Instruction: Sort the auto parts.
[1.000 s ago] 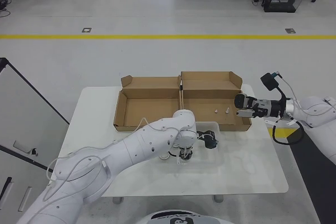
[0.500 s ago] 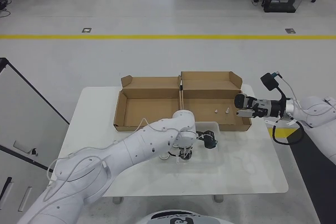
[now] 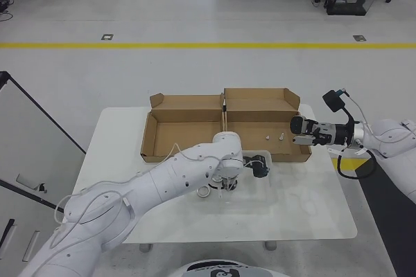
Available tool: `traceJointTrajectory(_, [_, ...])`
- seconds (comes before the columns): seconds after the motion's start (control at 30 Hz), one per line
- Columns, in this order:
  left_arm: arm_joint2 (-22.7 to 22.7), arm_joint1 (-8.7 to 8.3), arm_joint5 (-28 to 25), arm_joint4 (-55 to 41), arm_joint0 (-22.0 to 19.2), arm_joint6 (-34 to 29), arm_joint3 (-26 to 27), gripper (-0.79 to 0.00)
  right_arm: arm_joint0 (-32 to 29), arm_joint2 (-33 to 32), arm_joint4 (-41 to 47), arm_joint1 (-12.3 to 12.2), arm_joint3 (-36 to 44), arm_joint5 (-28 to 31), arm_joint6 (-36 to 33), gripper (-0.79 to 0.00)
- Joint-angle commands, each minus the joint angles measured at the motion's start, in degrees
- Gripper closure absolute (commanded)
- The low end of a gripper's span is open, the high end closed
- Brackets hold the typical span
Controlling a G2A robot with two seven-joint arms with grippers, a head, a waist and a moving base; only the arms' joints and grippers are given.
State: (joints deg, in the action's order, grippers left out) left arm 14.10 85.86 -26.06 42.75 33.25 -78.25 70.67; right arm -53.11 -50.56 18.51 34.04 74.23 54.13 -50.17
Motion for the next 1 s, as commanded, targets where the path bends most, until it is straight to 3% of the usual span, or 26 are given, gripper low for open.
traceJointTrajectory(0.0, [0.56, -0.69, 0.27, -0.97, -0.31, -0.24, 1.25, 0.000, 0.00, 0.00, 0.00, 0.00, 0.00, 0.00, 0.00, -0.785])
traceJointTrajectory(0.17, [0.87, -3.18, 0.54, -3.41, -1.64, -0.51, 5.42, 0.000, 0.00, 0.00, 0.00, 0.00, 0.00, 0.00, 0.00, -0.785])
traceJointTrajectory(0.33, [0.80, -6.97, -0.62, -5.97, -3.58, 0.64, 9.51, 0.000, 0.00, 0.00, 0.00, 0.00, 0.00, 0.00, 0.00, -0.785])
traceJointTrajectory(0.7, [3.93, -18.43, -5.18, -10.33, -3.66, 5.20, 20.13, 0.000, 0.00, 0.00, 0.00, 0.00, 0.00, 0.00, 0.00, -0.785])
traceJointTrajectory(0.97, [10.24, -26.93, -14.99, -13.18, 0.03, 15.02, 26.29, 0.000, 0.00, 0.00, 0.00, 0.00, 0.00, 0.00, 0.00, -0.785])
